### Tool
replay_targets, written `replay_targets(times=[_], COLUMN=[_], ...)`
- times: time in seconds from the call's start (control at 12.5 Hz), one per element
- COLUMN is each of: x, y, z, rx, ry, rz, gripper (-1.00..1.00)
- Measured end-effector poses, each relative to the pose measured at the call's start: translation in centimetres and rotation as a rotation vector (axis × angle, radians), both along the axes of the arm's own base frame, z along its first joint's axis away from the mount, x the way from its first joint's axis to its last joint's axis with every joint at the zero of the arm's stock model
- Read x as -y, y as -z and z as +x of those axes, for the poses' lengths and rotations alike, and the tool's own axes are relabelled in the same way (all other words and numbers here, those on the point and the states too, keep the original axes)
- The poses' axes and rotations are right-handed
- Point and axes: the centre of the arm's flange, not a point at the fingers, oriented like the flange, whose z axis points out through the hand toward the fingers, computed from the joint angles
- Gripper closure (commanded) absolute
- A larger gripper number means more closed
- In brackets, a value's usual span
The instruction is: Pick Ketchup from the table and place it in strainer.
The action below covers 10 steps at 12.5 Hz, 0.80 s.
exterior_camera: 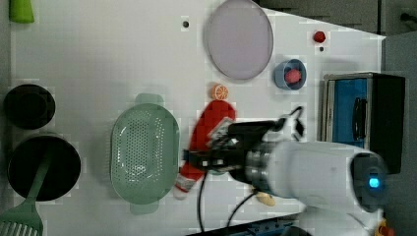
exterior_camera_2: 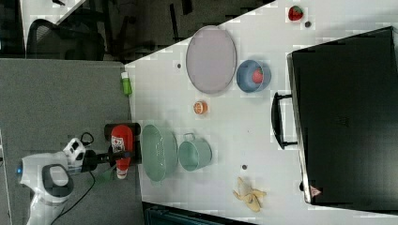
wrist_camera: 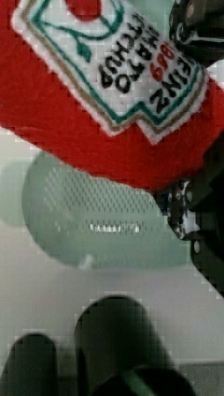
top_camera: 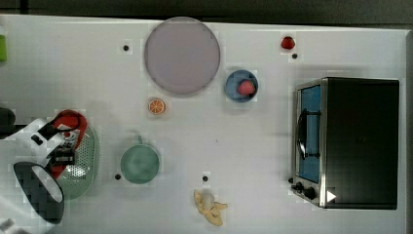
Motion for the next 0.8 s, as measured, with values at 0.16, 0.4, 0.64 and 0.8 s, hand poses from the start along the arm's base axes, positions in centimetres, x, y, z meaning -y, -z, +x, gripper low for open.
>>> replay_targets(times=[0.16,0.4,0.64,0.8], x=[-1.1,-1.5,-1.9,-1.6], y=[2.7,6.5,10.8,12.4], z=[-0.1,1.3,1.6,1.2], rx=[-0.028,-0.015,-0.074,-0.105], ry=[0.041,0.105,0.149,0.162], rz=[0.017,0.067,0.09,0.078], gripper=[-0.23,-0.27,-0.9,-1.0])
